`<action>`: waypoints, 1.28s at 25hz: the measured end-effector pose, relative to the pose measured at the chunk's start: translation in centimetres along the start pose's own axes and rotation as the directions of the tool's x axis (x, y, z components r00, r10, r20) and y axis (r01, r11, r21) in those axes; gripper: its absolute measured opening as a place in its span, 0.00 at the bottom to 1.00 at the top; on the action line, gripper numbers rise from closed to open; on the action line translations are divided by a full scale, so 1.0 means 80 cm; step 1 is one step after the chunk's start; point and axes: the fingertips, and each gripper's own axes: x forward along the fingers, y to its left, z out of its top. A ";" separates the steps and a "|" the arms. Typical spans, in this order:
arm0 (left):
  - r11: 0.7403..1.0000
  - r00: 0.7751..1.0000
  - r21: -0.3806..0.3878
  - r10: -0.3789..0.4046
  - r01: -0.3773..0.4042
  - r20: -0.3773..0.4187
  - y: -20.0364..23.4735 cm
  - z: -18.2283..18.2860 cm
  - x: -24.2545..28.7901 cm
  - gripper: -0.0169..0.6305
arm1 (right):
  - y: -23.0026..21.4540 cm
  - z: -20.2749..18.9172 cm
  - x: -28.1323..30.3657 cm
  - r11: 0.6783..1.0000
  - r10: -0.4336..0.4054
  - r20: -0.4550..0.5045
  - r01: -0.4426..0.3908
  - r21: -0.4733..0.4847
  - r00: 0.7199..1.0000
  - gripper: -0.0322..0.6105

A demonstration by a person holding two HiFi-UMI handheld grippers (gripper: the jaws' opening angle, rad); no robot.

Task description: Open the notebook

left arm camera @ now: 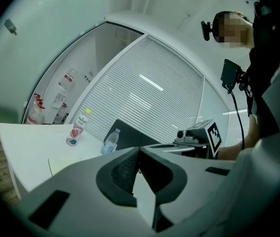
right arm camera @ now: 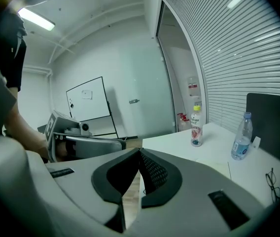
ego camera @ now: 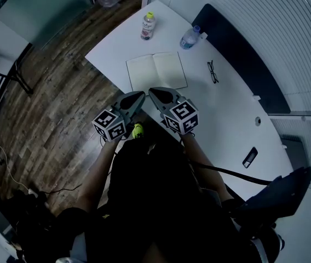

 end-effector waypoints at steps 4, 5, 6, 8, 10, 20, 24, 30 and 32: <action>1.000 1.000 0.006 0.005 -0.005 0.009 -0.021 -0.002 -0.001 0.03 | 0.006 -0.007 -0.017 1.000 0.009 0.009 -0.009 0.011 1.000 0.03; 1.000 1.000 0.009 0.008 -0.008 0.011 -0.027 -0.003 -0.002 0.03 | 0.009 -0.008 -0.022 1.000 0.014 0.011 -0.014 0.012 1.000 0.03; 1.000 1.000 0.013 0.011 -0.011 0.011 -0.033 -0.005 -0.003 0.03 | 0.011 -0.010 -0.027 1.000 0.018 0.014 -0.019 0.013 1.000 0.03; 1.000 1.000 0.024 0.015 -0.015 0.012 -0.047 -0.008 -0.003 0.03 | 0.016 -0.013 -0.040 1.000 0.025 0.021 -0.025 0.015 0.999 0.03; 0.999 1.000 0.034 0.019 -0.020 0.016 -0.063 -0.012 -0.003 0.03 | 0.021 -0.016 -0.056 0.999 0.028 0.032 -0.029 0.017 0.999 0.03; 0.996 0.997 0.071 0.059 -0.062 0.046 -0.152 -0.041 -0.012 0.03 | 0.058 -0.040 -0.130 0.997 0.077 0.077 -0.077 0.000 0.994 0.03; 0.994 0.996 0.078 0.068 -0.072 0.059 -0.183 -0.054 -0.016 0.03 | 0.071 -0.049 -0.159 0.996 0.089 0.095 -0.089 -0.011 0.991 0.03; 0.991 0.993 0.098 0.084 -0.091 0.079 -0.228 -0.072 -0.027 0.03 | 0.092 -0.059 -0.205 0.995 0.099 0.128 -0.095 -0.035 0.987 0.03; 0.990 0.992 0.099 0.089 -0.098 0.085 -0.245 -0.085 -0.031 0.03 | 0.102 -0.071 -0.222 0.994 0.106 0.131 -0.101 -0.040 0.986 0.03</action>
